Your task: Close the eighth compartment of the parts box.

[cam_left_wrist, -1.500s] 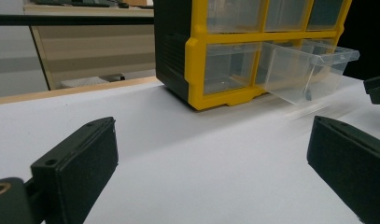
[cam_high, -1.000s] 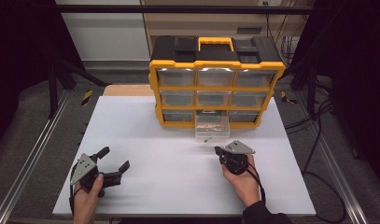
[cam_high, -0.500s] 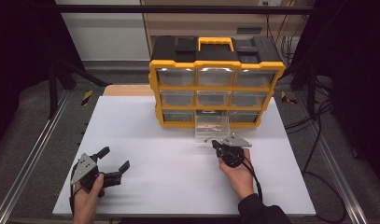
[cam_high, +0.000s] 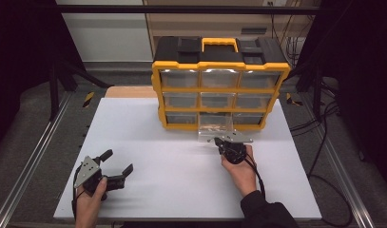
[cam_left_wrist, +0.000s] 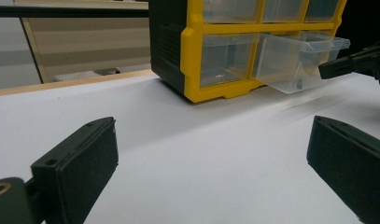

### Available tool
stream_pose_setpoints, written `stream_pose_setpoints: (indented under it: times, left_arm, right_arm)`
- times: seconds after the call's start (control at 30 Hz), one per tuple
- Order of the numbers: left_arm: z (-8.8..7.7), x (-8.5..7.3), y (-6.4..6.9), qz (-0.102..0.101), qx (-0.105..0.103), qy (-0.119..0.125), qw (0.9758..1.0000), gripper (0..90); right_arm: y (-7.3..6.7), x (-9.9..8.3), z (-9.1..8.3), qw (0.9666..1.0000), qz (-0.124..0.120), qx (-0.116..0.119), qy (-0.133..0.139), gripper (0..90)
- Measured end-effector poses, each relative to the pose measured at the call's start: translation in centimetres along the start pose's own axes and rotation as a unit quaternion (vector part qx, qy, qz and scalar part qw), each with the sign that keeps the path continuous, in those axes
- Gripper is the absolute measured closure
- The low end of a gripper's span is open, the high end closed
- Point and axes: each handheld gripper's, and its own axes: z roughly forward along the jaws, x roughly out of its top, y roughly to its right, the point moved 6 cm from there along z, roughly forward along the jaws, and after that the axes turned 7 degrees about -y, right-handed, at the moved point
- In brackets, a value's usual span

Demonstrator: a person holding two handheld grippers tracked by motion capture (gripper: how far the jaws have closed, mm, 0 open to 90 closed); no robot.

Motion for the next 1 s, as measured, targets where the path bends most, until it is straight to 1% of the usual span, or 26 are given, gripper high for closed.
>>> stream_pose_setpoints:
  times: [0.1,0.3,0.33,0.83,1.0]
  left_arm:
    - [0.1,0.0,0.0,-0.001,-0.001,-0.001,1.0000,1.9]
    - [0.0,0.0,0.0,0.000,-0.001,-0.001,1.0000,1.9]
    - [0.0,0.0,0.0,0.000,-0.001,-0.001,1.0000,1.9]
    - [0.1,-0.1,-0.1,-0.002,0.000,-0.001,1.0000,1.9]
    - [0.1,-0.1,0.0,-0.001,-0.002,-0.002,1.0000,2.0]
  right_arm:
    - [0.4,0.2,0.3,1.0000,0.002,-0.002,0.002,90.0]
    - [1.0,0.4,0.6,0.9995,0.030,0.003,0.003,90.0]
    - [1.1,0.4,0.6,0.9995,0.032,0.004,0.003,90.0]
    - [1.9,1.1,1.3,0.9993,0.037,0.004,0.001,90.0]
    - [2.1,1.3,1.7,0.9989,0.047,0.005,0.003,90.0]
